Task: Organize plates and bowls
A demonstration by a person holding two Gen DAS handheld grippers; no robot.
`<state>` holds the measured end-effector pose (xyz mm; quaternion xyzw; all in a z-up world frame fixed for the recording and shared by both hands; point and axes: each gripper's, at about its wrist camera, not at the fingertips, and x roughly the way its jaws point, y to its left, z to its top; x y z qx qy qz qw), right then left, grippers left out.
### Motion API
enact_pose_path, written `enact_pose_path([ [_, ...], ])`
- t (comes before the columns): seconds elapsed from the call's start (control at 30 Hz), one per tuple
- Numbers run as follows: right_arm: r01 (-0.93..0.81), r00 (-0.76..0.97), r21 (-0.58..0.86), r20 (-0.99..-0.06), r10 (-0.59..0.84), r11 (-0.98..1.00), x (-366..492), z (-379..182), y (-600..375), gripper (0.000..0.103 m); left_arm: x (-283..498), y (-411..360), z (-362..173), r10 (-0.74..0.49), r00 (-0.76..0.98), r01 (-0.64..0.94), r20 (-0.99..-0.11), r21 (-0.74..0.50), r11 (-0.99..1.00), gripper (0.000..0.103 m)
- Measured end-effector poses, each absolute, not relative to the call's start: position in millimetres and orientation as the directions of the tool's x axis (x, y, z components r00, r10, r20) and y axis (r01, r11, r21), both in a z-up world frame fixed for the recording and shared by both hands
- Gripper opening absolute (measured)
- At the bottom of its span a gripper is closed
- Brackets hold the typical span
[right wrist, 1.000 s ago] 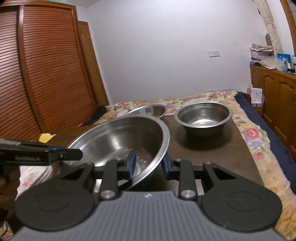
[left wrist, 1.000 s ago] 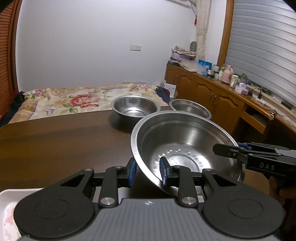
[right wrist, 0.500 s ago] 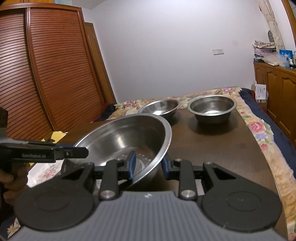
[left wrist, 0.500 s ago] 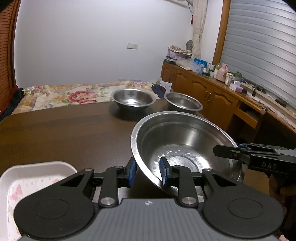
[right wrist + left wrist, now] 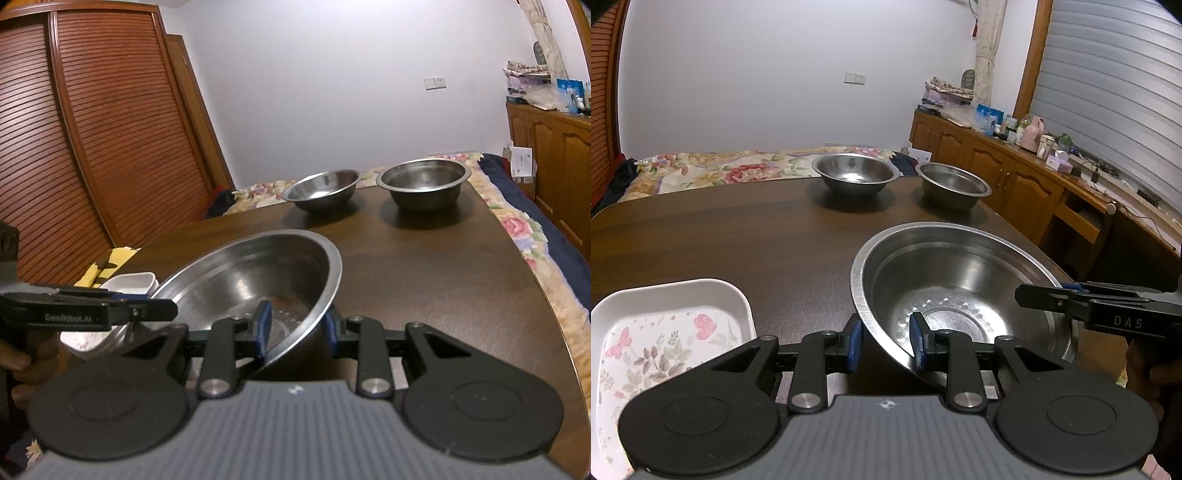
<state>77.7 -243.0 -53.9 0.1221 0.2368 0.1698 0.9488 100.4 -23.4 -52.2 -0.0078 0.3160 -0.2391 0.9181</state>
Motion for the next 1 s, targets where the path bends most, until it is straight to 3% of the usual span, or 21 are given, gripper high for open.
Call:
enact_pose_path([
  [1.0, -0.25, 0.834, 0.309, -0.412, 0.366, 0.918, 68.7, -54.6, -240.7, 0.035, 103.7, -21.0, -55.3, -0.42, 0.703, 0.407, -0.574, -0.16, 0.899, 0.032],
])
